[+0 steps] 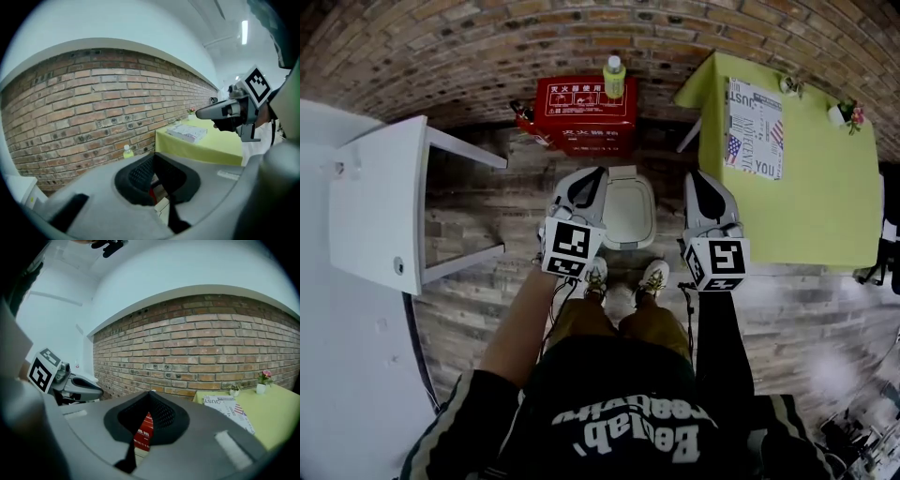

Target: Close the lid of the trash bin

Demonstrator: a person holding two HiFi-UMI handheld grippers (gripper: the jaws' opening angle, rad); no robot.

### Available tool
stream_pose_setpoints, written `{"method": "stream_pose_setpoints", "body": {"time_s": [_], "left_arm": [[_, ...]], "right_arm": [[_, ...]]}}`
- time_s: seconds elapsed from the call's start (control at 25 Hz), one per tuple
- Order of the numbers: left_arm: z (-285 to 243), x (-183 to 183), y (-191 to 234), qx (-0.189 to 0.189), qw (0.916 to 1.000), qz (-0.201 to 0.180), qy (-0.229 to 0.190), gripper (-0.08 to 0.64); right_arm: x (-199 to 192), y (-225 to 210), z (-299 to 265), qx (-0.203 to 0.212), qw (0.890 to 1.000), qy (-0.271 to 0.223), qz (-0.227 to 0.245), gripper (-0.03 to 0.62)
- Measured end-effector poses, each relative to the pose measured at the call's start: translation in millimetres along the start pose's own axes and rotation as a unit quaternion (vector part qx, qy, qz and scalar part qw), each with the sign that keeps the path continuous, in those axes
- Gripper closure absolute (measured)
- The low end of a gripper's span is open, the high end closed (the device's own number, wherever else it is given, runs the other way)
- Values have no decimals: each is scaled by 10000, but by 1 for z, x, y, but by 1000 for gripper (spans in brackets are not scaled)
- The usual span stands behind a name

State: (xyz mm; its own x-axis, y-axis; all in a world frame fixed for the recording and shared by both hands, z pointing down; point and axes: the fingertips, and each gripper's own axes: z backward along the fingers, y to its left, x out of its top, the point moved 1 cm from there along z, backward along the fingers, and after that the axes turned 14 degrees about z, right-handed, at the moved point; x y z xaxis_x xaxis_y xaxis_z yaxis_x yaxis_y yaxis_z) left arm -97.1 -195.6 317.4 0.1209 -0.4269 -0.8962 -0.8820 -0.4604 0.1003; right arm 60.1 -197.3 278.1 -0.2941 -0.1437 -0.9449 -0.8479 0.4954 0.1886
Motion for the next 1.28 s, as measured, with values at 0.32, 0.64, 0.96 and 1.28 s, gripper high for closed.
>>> {"method": "stream_pose_setpoints", "body": {"time_s": [0.32, 0.64, 0.96, 1.28], "left_arm": [[29, 63, 2, -95, 9989, -208, -406, 554], [57, 102, 7, -410, 9949, -370, -849, 553], [96, 128, 9, -770, 9887, -520, -1173, 554], [128, 160, 14, -936, 9827, -462, -1532, 554]], "right_arm": [[52, -3, 3, -261, 9990, -217, 280, 578], [89, 15, 15, -514, 9972, -332, 420, 578], [116, 41, 37, -756, 9935, -461, 709, 578], [137, 44, 66, -1065, 9892, -624, 791, 580]]}}
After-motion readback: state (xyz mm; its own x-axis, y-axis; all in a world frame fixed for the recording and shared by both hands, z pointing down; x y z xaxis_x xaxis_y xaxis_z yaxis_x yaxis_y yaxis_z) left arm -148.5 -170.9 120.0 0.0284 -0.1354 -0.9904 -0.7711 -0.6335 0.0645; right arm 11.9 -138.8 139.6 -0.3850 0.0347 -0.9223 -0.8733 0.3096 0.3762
